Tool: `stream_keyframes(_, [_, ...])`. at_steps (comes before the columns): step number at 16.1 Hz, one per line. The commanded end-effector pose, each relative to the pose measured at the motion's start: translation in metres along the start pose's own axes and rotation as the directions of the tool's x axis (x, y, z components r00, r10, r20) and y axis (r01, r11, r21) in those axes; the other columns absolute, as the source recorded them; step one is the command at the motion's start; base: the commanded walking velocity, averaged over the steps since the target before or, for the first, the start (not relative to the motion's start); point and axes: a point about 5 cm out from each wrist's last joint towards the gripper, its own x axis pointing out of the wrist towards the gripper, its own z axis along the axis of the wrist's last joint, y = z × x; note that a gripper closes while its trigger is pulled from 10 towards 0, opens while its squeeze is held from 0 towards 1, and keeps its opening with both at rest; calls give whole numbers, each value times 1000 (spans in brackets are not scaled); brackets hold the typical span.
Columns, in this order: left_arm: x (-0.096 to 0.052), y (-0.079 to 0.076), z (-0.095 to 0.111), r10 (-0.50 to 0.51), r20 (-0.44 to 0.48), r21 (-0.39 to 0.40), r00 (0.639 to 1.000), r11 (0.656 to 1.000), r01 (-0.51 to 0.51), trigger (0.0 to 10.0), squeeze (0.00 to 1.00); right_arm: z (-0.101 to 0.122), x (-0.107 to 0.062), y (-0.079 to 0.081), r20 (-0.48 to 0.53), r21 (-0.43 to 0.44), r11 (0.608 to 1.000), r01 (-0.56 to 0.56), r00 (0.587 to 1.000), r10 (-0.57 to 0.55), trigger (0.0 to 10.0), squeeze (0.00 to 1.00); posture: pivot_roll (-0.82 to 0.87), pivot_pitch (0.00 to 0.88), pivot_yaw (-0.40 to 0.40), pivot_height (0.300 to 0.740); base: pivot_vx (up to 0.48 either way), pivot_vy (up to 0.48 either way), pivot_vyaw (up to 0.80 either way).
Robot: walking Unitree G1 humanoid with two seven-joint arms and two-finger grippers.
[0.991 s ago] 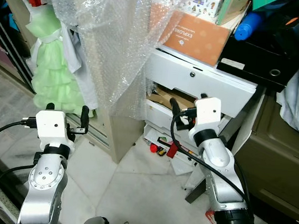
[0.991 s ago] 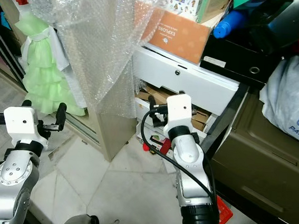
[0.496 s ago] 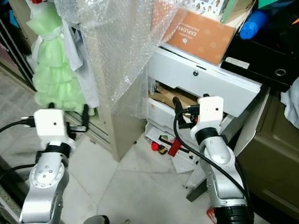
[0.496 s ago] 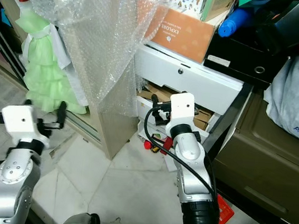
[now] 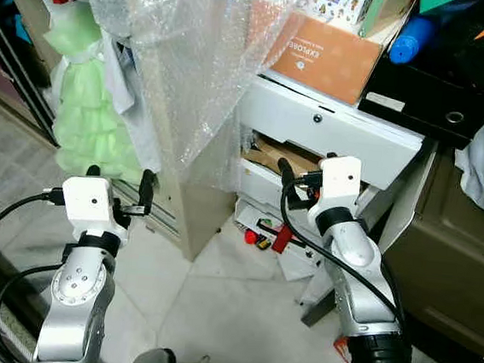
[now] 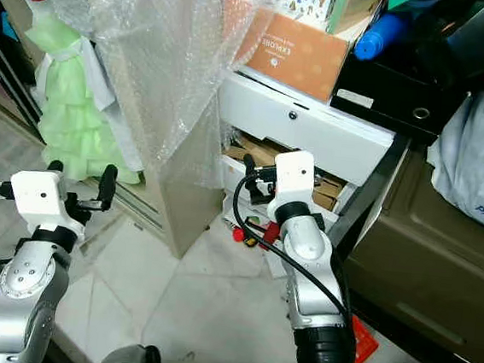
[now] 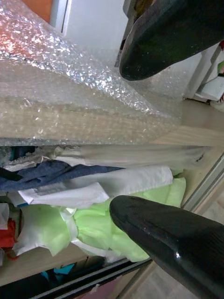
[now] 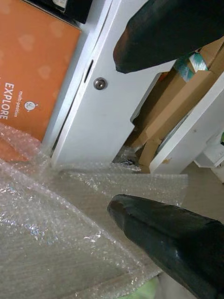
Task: Clean up the room
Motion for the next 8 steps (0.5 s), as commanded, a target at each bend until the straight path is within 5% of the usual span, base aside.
stream_keyframes(1, [-1, 0, 1, -4, 8, 4, 1000, 1000, 4, 10000, 0, 2, 1, 0, 12, -2, 1000, -7, 1000, 7, 10000, 0, -126, 101, -4, 740, 304, 0, 0])
stream_keyframes(6, [0, 0, 1, -17, 11, 2, 1000, 1000, 17, 10000, 0, 3, 1, -1, 16, -6, 1000, -1, 1000, 1, 10000, 0, -129, 98, -2, 740, 302, 0, 0])
stream_keyframes(8, [0, -1, 0, -13, 5, 14, 1000, 1000, 13, 10000, 0, 3, 2, -1, 14, -7, 1000, 1, 1000, -1, 10000, 0, -128, 97, -3, 740, 0, 0, 0])
